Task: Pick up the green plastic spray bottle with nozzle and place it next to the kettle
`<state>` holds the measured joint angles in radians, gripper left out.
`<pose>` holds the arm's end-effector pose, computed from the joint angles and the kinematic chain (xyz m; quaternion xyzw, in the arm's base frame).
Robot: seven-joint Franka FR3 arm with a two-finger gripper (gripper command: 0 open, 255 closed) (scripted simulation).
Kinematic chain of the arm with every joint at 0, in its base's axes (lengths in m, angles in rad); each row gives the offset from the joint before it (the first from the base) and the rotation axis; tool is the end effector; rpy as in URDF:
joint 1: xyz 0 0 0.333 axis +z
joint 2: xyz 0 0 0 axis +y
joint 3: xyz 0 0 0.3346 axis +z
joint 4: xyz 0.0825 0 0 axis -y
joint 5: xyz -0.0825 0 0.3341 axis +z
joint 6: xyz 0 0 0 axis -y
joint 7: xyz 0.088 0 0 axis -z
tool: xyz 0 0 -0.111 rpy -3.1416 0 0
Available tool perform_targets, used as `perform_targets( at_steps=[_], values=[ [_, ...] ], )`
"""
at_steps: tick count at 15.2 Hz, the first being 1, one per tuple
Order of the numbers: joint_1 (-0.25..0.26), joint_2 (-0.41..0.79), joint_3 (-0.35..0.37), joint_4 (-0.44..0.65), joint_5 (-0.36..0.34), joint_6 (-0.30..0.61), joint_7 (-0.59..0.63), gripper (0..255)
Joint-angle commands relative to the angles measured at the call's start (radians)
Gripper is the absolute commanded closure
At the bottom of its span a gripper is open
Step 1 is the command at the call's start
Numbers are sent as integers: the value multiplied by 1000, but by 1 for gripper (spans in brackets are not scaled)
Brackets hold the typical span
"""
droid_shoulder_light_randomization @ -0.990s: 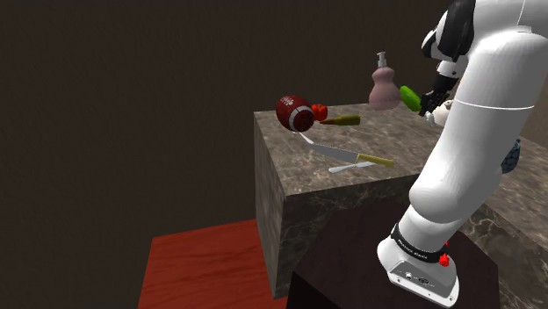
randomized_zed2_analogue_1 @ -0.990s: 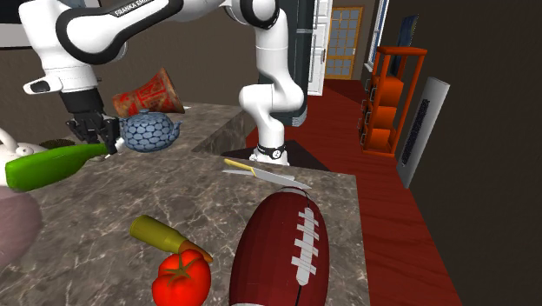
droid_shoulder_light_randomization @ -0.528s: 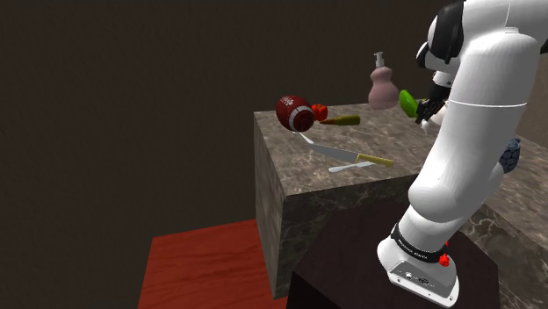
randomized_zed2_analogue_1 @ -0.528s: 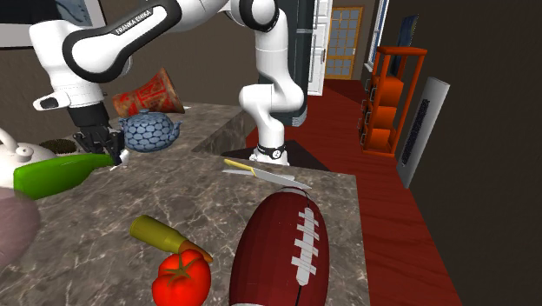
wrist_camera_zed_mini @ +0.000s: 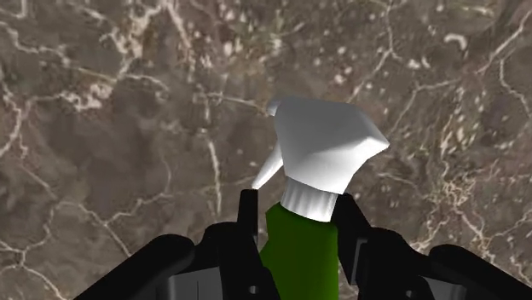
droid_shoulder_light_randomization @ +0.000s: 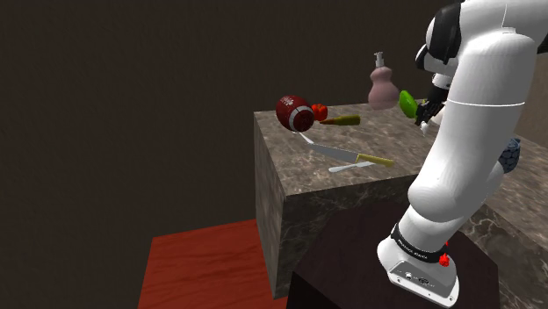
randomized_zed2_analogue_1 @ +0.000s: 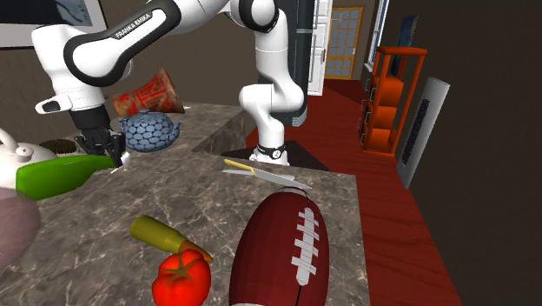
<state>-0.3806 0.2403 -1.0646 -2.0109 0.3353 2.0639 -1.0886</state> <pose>0.1119 -0.5203 0.4286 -0.9656 0.2558 -0.0314 0.0344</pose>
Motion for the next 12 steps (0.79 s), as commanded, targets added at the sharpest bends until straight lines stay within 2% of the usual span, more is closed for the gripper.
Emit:
perform_targets(
  at_steps=[1,6,10,12],
  values=[
    [1,0,2,2,1,0,-1,0],
    [1,0,2,0,1,1,-1,0],
    [31,-68,-36,77,-77,-103,52,0],
    [31,-68,-36,77,-78,-103,52,0]
  ],
)
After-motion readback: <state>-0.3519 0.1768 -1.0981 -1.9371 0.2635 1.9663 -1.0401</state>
